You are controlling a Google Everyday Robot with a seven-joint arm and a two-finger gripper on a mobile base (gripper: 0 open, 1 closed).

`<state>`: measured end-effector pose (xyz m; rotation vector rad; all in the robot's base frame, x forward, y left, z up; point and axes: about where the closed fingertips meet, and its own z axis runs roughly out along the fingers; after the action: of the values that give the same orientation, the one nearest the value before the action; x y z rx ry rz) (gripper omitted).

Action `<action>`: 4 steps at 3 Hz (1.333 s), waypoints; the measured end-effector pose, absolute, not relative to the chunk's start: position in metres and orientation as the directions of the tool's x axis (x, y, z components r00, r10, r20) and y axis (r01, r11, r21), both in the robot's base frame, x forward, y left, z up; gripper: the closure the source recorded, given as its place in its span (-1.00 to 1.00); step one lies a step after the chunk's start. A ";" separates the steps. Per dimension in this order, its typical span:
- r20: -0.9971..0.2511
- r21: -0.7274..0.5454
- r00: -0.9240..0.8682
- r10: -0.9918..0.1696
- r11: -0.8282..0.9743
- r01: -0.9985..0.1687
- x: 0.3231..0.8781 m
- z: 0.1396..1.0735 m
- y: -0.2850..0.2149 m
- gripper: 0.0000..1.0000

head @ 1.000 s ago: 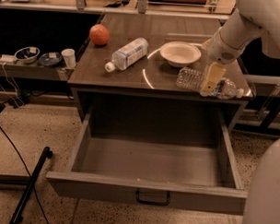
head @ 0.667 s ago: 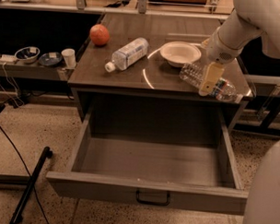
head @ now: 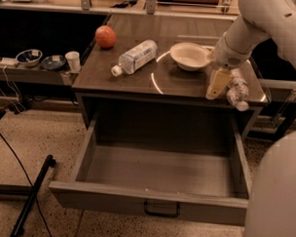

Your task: Pick water bottle from top drawer and place on counter

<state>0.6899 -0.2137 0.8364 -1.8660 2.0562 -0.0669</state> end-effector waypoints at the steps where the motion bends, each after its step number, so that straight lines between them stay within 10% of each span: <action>1: -0.242 -0.223 -0.097 -0.965 0.153 -0.963 0.691 0.829 -0.220 -0.15; 2: -0.252 -0.208 -0.106 -0.962 0.160 -0.965 0.691 0.828 -0.221 0.31; 3: -0.252 -0.207 -0.106 -0.962 0.160 -0.965 0.691 0.828 -0.221 0.25; 4: -0.252 -0.207 -0.106 -0.962 0.160 -0.965 0.691 0.828 -0.221 -0.22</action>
Offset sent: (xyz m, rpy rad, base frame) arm 0.0019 -0.0168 -0.0075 0.0631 0.1012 -0.0457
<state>0.6906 -0.2211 0.8281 -1.8457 2.1181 0.0130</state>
